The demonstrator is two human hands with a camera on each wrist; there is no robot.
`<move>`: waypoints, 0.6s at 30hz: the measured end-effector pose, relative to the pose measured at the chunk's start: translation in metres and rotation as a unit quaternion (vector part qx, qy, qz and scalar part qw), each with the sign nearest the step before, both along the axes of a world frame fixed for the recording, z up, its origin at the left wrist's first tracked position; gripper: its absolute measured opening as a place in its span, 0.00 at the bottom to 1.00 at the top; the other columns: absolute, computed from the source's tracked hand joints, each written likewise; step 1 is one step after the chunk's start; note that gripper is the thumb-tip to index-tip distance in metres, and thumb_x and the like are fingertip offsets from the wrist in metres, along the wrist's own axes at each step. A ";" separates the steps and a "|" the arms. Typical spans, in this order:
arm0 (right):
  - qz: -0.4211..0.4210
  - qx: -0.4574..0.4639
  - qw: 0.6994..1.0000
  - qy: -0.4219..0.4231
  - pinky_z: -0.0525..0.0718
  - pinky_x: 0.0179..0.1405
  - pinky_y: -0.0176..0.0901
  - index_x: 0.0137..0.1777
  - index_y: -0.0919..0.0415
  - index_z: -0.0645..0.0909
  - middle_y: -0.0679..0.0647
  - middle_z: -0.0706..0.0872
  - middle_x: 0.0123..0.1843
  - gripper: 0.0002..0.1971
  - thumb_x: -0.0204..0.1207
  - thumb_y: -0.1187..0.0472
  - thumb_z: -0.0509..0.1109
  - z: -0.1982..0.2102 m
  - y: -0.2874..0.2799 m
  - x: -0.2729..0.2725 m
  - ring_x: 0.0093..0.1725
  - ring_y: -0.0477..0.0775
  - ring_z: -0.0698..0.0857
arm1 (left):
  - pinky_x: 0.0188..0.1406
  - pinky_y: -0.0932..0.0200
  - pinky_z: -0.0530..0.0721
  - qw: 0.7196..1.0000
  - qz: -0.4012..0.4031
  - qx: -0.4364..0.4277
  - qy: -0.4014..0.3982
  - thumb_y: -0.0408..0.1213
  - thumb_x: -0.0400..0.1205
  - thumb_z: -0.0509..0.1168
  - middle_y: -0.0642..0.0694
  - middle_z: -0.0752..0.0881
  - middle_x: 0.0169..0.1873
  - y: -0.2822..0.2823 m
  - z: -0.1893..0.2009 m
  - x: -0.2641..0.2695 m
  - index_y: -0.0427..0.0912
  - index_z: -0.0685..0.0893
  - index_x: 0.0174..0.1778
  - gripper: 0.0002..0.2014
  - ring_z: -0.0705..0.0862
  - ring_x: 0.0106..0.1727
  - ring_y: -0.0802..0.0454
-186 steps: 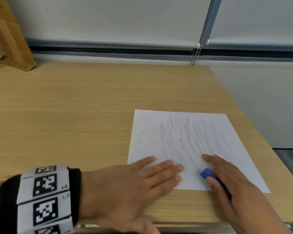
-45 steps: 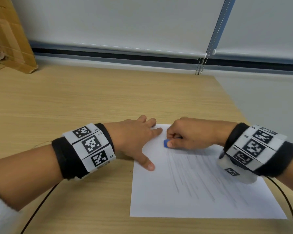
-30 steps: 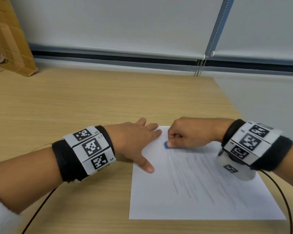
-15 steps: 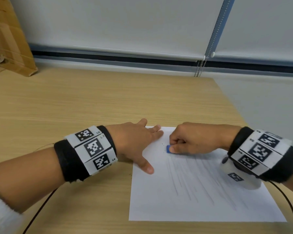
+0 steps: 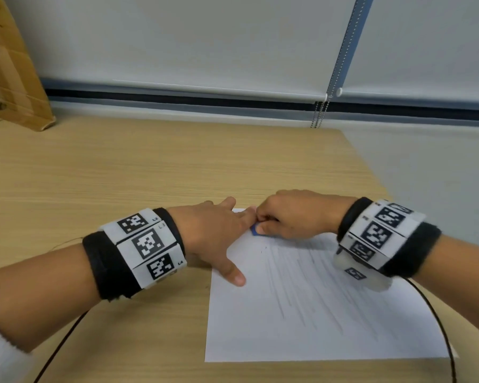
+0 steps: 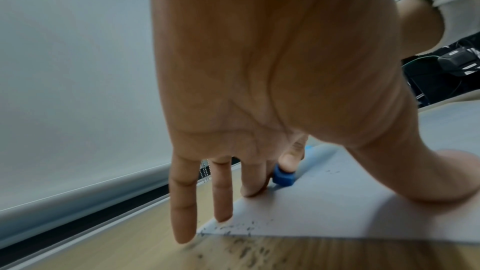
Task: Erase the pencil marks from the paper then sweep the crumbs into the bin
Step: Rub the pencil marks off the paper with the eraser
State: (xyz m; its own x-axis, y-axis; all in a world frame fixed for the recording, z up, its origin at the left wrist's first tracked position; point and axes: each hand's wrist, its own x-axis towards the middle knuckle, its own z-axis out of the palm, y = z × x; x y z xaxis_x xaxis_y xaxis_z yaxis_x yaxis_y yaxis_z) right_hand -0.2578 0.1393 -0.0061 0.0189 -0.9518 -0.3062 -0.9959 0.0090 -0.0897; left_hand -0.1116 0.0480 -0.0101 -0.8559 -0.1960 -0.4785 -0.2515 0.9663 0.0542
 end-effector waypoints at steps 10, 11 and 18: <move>0.025 0.057 0.995 -0.077 0.70 0.28 0.40 0.37 0.60 0.79 0.48 0.77 0.27 0.19 0.81 0.45 0.64 0.000 0.028 0.007 0.26 0.48 0.71 | 0.56 0.48 0.74 0.999 0.013 -0.033 -0.034 0.69 0.66 0.73 0.40 0.66 0.69 0.001 0.000 0.001 0.51 0.41 0.84 0.61 0.69 0.58 0.41; 0.014 0.031 0.997 -0.070 0.70 0.28 0.40 0.38 0.60 0.80 0.49 0.78 0.28 0.19 0.81 0.45 0.64 0.000 0.025 0.004 0.26 0.48 0.71 | 0.55 0.49 0.73 0.999 0.009 -0.030 -0.032 0.68 0.67 0.73 0.41 0.67 0.69 0.001 0.000 0.000 0.50 0.43 0.84 0.60 0.67 0.55 0.44; 0.048 0.084 0.992 -0.085 0.68 0.25 0.35 0.34 0.59 0.77 0.48 0.74 0.25 0.18 0.81 0.48 0.64 0.000 0.039 0.015 0.25 0.48 0.70 | 0.73 0.44 0.64 0.998 -0.049 -0.035 -0.025 0.65 0.73 0.70 0.55 0.41 0.86 0.001 -0.002 0.000 0.56 0.42 0.85 0.54 0.49 0.82 0.45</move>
State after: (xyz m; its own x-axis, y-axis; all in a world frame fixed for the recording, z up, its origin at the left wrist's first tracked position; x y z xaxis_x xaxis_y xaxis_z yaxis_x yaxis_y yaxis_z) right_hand -0.2426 0.1782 -0.0063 0.1721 -0.8785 -0.4457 -0.9637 -0.0564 -0.2611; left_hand -0.1114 0.0493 -0.0120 -0.8481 -0.1465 -0.5092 -0.1557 0.9875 -0.0247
